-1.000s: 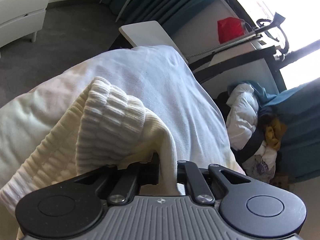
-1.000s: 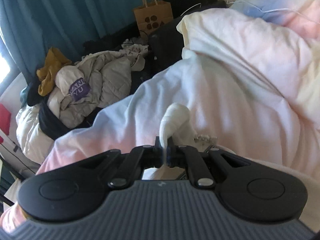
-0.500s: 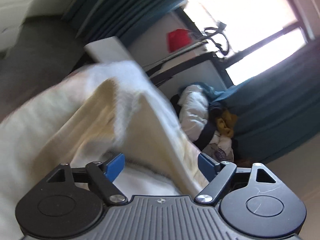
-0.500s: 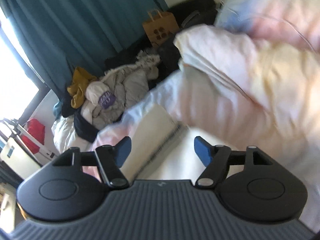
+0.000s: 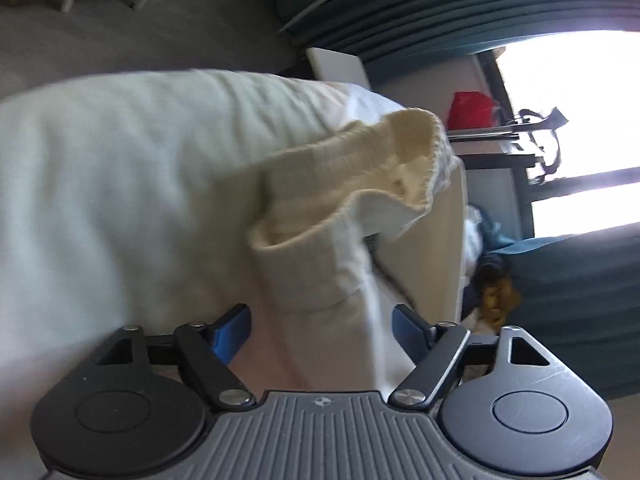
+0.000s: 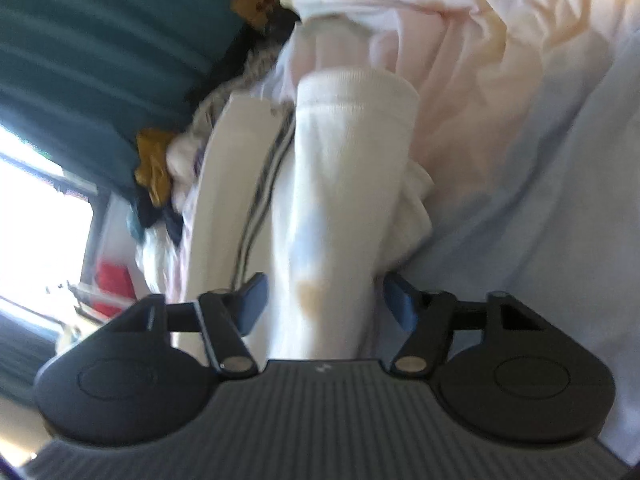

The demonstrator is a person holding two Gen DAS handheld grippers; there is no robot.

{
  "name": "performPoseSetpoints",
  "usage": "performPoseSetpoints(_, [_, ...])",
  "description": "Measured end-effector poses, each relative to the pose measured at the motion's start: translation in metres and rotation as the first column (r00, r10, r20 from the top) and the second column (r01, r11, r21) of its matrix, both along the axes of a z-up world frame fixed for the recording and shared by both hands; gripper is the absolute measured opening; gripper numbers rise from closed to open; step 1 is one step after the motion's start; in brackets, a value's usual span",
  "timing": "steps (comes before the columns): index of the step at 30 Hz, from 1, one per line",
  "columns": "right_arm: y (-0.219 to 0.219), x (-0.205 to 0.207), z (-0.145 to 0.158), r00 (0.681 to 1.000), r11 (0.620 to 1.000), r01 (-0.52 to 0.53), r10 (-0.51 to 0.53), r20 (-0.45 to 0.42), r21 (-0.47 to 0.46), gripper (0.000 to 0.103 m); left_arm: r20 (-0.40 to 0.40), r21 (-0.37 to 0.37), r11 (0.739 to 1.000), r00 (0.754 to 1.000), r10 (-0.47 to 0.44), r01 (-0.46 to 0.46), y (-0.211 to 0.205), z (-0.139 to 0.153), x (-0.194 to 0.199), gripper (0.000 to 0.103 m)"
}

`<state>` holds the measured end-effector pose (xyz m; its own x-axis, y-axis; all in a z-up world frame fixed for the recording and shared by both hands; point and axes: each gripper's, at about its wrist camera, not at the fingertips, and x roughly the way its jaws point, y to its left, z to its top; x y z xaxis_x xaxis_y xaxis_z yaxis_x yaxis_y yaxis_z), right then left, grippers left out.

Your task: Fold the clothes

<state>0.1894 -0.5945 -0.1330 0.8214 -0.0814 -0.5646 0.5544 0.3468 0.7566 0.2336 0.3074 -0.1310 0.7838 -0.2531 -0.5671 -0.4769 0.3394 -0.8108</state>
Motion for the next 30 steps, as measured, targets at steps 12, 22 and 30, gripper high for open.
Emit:
performPoseSetpoints(12, [0.002,0.023,0.029,0.997,0.978,0.048,-0.058,-0.043,-0.205,0.018,-0.091,0.114,0.991,0.993,0.073,-0.062,0.0,0.019,0.035,0.021])
performPoseSetpoints(22, [0.028,-0.053,0.074,0.999,0.983,0.036,-0.031,0.027,-0.178,0.017,0.03,0.194,0.978,0.997,0.067,-0.072,0.035,0.099,-0.043,0.018])
performPoseSetpoints(30, [0.06,-0.15,0.01,0.996,0.995,0.087,-0.086,-0.012,0.058,0.017,-0.027,0.191,0.98,0.998,0.06,-0.054,0.102,0.083,-0.138,0.019])
